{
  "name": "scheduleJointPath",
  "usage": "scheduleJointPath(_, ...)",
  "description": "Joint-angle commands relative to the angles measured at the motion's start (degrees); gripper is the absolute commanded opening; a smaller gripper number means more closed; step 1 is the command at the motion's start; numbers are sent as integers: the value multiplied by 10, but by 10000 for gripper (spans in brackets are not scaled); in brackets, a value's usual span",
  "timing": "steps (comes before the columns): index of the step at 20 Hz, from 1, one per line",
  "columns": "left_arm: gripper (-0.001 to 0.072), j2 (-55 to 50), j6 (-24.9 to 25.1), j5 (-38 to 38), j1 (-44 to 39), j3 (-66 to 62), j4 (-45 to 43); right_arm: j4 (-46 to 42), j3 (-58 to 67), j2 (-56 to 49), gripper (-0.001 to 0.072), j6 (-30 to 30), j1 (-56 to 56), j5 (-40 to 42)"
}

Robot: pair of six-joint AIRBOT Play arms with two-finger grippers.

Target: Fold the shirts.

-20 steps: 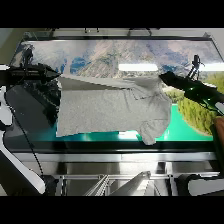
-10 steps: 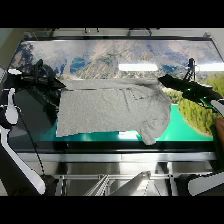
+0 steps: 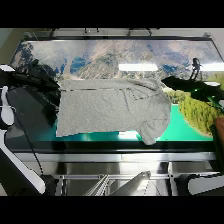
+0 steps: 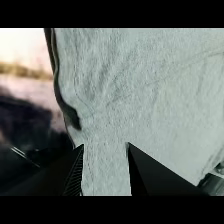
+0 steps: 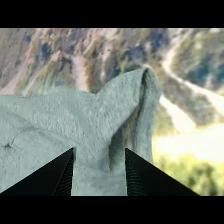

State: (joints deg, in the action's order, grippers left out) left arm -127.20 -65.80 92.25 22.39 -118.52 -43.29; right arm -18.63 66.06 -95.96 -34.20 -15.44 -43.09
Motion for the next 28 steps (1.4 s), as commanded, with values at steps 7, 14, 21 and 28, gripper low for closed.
scheduleJointPath(7,287,190,-1,21,87,388,-9,-360,-201,164,367,-299,-119,-210)
scheduleJointPath(14,287,263,4,-50,83,581,-74,-252,-340,166,373,-306,-12,-155)
scheduleJointPath(21,282,264,20,-117,12,607,-81,-191,-340,167,371,-305,59,-129)
scheduleJointPath(28,283,264,12,-59,-29,609,-159,-215,-353,168,364,-306,55,-177)
